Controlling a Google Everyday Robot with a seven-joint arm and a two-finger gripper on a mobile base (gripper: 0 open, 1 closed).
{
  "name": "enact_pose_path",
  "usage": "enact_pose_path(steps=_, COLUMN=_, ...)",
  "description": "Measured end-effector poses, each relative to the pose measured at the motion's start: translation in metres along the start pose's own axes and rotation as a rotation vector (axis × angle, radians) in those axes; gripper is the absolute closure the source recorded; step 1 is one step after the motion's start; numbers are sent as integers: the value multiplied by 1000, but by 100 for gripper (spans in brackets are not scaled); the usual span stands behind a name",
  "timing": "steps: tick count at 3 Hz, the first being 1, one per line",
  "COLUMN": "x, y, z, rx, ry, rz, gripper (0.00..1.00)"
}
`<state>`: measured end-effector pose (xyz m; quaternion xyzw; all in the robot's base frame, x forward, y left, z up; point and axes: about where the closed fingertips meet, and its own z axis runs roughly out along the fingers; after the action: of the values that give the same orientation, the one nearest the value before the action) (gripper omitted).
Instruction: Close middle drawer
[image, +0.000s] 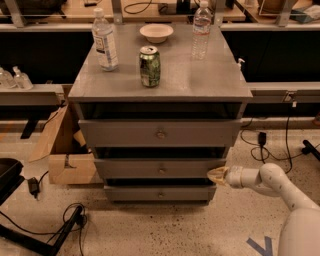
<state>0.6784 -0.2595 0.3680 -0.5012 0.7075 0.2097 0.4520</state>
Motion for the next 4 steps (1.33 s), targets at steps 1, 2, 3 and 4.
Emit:
enact_pose_path(steps=1, x=-1, y=2, z=4, rx=-5, ry=-2, rz=1, gripper=60)
enact_pose_path(steps=2, x=-1, y=3, z=7, rx=-10, ry=-4, rz=1, gripper=38)
enact_pose_path(steps=3, x=-2, y=5, z=10, rx=-14, ry=-6, rz=2, gripper=39)
enact_pose_path(steps=4, x=-2, y=6, z=13, rx=-19, ry=-8, rz=3, gripper=62)
